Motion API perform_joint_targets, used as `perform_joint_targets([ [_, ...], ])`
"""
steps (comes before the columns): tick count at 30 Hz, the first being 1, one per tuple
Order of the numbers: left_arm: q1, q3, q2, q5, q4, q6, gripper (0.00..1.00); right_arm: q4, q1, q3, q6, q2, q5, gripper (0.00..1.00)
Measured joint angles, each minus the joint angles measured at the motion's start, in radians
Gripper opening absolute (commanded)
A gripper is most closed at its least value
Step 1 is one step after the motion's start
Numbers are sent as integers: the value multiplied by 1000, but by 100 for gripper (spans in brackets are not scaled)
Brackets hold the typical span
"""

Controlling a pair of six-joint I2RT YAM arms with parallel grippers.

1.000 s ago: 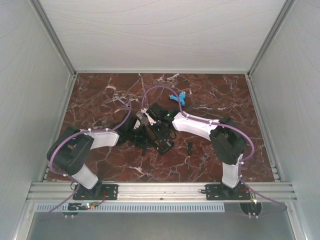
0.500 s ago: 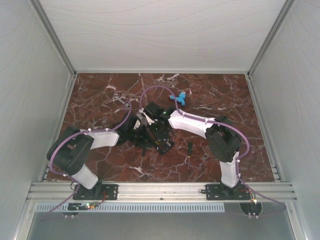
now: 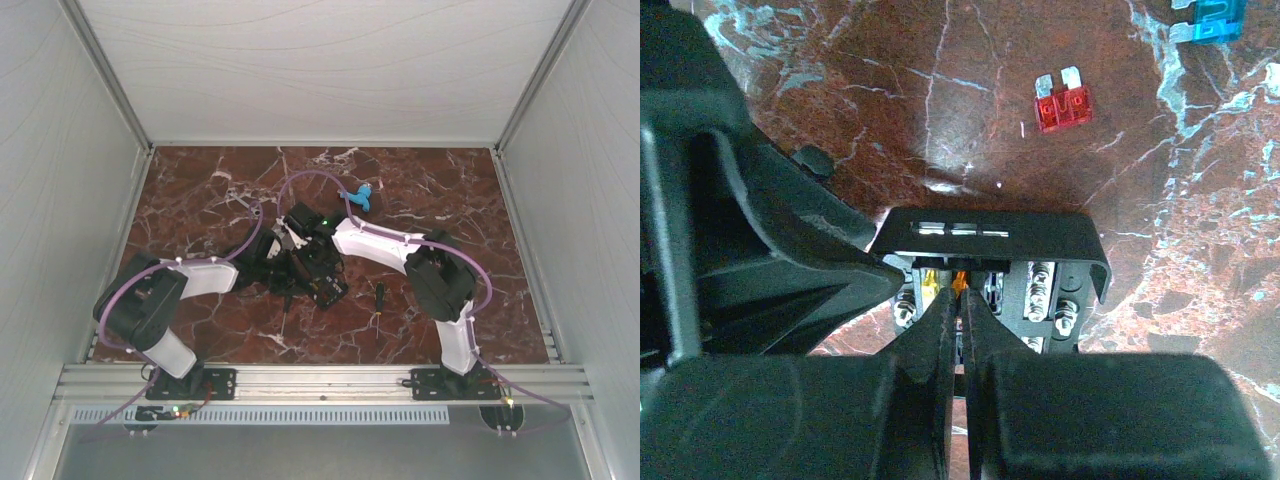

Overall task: Snap on the fuse box
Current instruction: Install the fuse at the fuse box base.

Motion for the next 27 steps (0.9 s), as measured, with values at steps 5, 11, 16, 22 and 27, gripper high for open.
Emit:
perform_joint_targets([
  [5, 0, -11, -18, -6, -1, 0, 28, 34, 0, -35, -3, -30, -6, 0],
  [11, 0, -12, -26, -10, -5, 0, 28, 131, 0, -117, -10, -115, -25, 1],
  [16, 0, -12, -27, -10, -7, 0, 29, 158, 2, -147, -6, -146, -27, 4],
  [22, 0, -12, -27, -10, -7, 0, 29, 160, 2, -153, 7, -158, -29, 4],
  [27, 0, -12, -27, -10, -7, 1, 29, 161, 2, -159, 19, -159, -29, 3],
])
